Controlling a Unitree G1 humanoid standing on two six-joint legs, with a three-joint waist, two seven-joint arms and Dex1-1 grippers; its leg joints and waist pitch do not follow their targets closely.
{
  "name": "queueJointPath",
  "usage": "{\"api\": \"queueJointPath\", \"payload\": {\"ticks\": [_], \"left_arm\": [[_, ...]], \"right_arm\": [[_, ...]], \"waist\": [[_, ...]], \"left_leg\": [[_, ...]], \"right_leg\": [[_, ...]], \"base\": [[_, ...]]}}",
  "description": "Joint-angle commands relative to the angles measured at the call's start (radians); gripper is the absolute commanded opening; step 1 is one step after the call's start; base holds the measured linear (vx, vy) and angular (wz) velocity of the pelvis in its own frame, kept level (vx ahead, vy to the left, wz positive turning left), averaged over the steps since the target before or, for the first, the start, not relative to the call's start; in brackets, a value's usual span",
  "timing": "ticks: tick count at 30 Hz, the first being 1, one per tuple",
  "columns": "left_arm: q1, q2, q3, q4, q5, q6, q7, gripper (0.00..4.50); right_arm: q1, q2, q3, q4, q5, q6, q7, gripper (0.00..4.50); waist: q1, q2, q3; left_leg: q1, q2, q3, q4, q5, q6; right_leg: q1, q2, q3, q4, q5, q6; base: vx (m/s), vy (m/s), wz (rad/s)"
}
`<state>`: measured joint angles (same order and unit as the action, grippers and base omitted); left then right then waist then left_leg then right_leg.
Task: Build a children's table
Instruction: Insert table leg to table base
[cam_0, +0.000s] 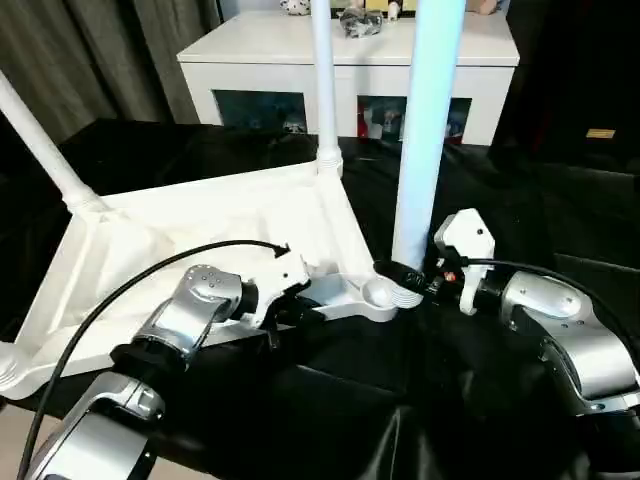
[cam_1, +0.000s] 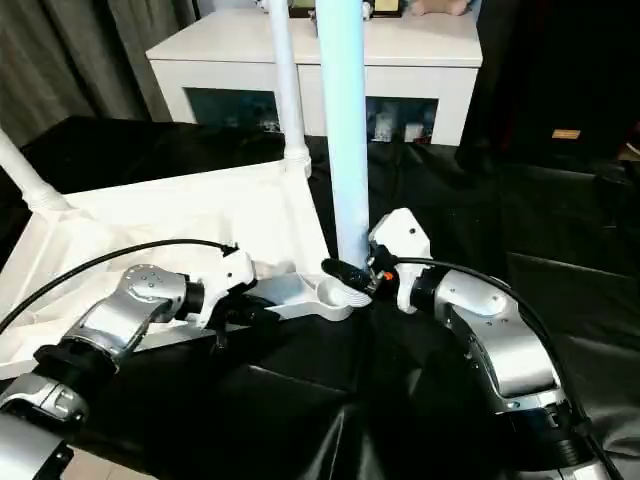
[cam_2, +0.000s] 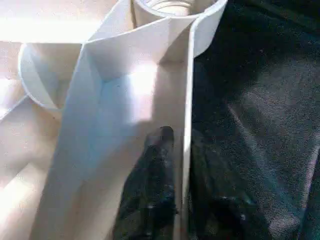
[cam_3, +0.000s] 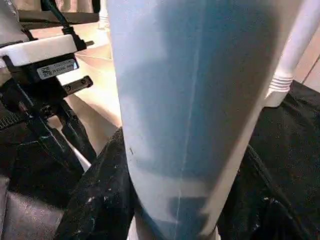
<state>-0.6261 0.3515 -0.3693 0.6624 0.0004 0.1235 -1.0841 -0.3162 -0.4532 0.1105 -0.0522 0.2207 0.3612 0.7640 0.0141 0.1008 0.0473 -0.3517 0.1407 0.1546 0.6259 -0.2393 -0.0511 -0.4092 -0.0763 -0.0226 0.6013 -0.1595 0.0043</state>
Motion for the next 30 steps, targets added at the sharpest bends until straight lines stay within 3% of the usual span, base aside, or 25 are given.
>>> {"api": "queueJointPath", "payload": {"ticks": [1, 7, 9, 11, 14, 15, 16, 18, 20, 21, 25, 26, 30], "left_arm": [[0.001, 0.011, 0.006, 0.032, 0.020, 0.017, 0.021, 0.30], [0.007, 0.007, 0.036, 0.021, -0.008, 0.000, 0.008, 0.03], [0.051, 0.017, 0.044, -0.035, -0.029, 0.013, -0.009, 0.03], [0.084, 0.025, 0.049, -0.079, -0.044, 0.022, -0.022, 0.03], [0.132, 0.038, 0.045, -0.144, -0.056, 0.014, -0.037, 0.03], [0.183, 0.057, 0.039, -0.210, -0.057, 0.004, -0.043, 0.00], [0.191, 0.060, 0.038, -0.219, -0.055, 0.003, -0.039, 0.00], [0.209, 0.067, 0.038, -0.240, -0.049, -0.002, -0.030, 0.00], [0.221, 0.067, 0.045, -0.255, -0.044, 0.002, -0.015, 0.00], [0.222, 0.067, 0.046, -0.257, -0.043, 0.003, -0.014, 0.00], [0.235, 0.075, 0.063, -0.287, -0.029, 0.013, 0.006, 0.00], [0.234, 0.075, 0.066, -0.286, -0.031, 0.017, 0.007, 0.00], [0.238, 0.080, 0.070, -0.301, -0.031, 0.022, 0.018, 0.00]], "right_arm": [[-0.027, 0.005, 0.003, -0.001, 0.000, -0.015, 0.003, 1.85], [-0.034, 0.019, -0.018, -0.004, 0.029, -0.003, 0.000, 1.85], [-0.047, 0.051, -0.050, -0.017, 0.084, 0.059, -0.020, 1.85], [-0.051, 0.064, -0.058, -0.023, 0.105, 0.089, -0.029, 1.85], [-0.048, 0.080, -0.057, -0.028, 0.124, 0.115, -0.032, 1.85], [-0.038, 0.091, -0.040, -0.034, 0.148, 0.151, -0.012, 1.85], [-0.036, 0.092, -0.036, -0.034, 0.152, 0.157, -0.008, 1.85], [-0.032, 0.094, -0.025, -0.034, 0.161, 0.174, 0.003, 1.84], [-0.034, 0.094, -0.016, -0.023, 0.166, 0.201, 0.014, 1.84], [-0.035, 0.094, -0.015, -0.021, 0.165, 0.203, 0.014, 1.84], [-0.057, 0.098, 0.010, 0.029, 0.156, 0.235, 0.020, 1.84], [-0.060, 0.097, 0.016, 0.037, 0.148, 0.237, 0.020, 1.84], [-0.062, 0.080, 0.045, 0.055, 0.117, 0.229, 0.022, 1.84]], "waist": [[0.003, -0.014, -0.055], [-0.004, -0.013, -0.054], [-0.007, -0.005, -0.057], [-0.011, -0.011, -0.059], [-0.011, -0.006, -0.064], [-0.010, -0.011, -0.066], [-0.011, -0.008, -0.066], [-0.009, -0.008, -0.066], [-0.004, -0.017, -0.064], [-0.002, -0.013, -0.062], [-0.002, -0.023, -0.063], [-0.001, -0.019, -0.062], [-0.002, -0.022, -0.061]], "left_leg": [[-0.011, 0.061, -0.022, -0.092, -0.203, 0.055], [-0.016, 0.062, -0.026, -0.095, -0.209, 0.052], [-0.016, 0.063, -0.026, -0.093, -0.189, 0.059], [-0.020, 0.063, -0.027, -0.093, -0.160, 0.070], [-0.020, 0.065, -0.024, -0.088, -0.096, 0.097], [-0.018, 0.065, -0.023, -0.086, -0.073, 0.108], [-0.019, 0.067, -0.023, -0.086, -0.069, 0.114], [-0.016, 0.066, -0.020, -0.084, -0.063, 0.128], [-0.013, 0.067, -0.015, -0.085, -0.071, 0.127], [-0.016, 0.068, -0.016, -0.086, -0.073, 0.121], [-0.017, 0.068, -0.018, -0.087, -0.064, 0.108], [-0.016, 0.068, -0.017, -0.087, -0.067, 0.105], [-0.017, 0.067, -0.017, -0.088, -0.071, 0.096]], "right_leg": [[0.056, -0.061, 0.033, -0.082, -0.338, -0.241], [0.060, -0.064, 0.032, -0.082, -0.352, -0.234], [0.060, -0.065, 0.033, -0.077, -0.303, -0.250], [0.066, -0.064, 0.031, -0.073, -0.257, -0.262], [0.068, -0.068, 0.031, -0.067, -0.185, -0.279], [0.066, -0.066, 0.029, -0.064, -0.148, -0.287], [0.068, -0.067, 0.028, -0.062, -0.135, -0.292], [0.064, -0.067, 0.026, -0.064, -0.137, -0.292], [0.060, -0.066, 0.023, -0.068, -0.184, -0.283], [0.062, -0.067, 0.022, -0.067, -0.208, -0.274], [0.062, -0.068, 0.021, -0.066, -0.217, -0.262], [0.061, -0.068, 0.021, -0.066, -0.222, -0.260], [0.061, -0.068, 0.021, -0.065, -0.226, -0.255]], "base": [[0.000, 0.000, 0.00], [0.000, 0.000, 0.00], [0.000, 0.000, 0.00], [0.000, 0.000, 0.00], [0.000, 0.000, 0.00], [0.000, 0.000, 0.00], [0.000, 0.000, 0.00], [0.000, 0.000, 0.00], [0.000, 0.000, 0.00], [0.000, 0.000, 0.00], [0.000, 0.000, 0.00], [0.000, 0.000, 0.00], [0.000, 0.000, 0.00]]}}
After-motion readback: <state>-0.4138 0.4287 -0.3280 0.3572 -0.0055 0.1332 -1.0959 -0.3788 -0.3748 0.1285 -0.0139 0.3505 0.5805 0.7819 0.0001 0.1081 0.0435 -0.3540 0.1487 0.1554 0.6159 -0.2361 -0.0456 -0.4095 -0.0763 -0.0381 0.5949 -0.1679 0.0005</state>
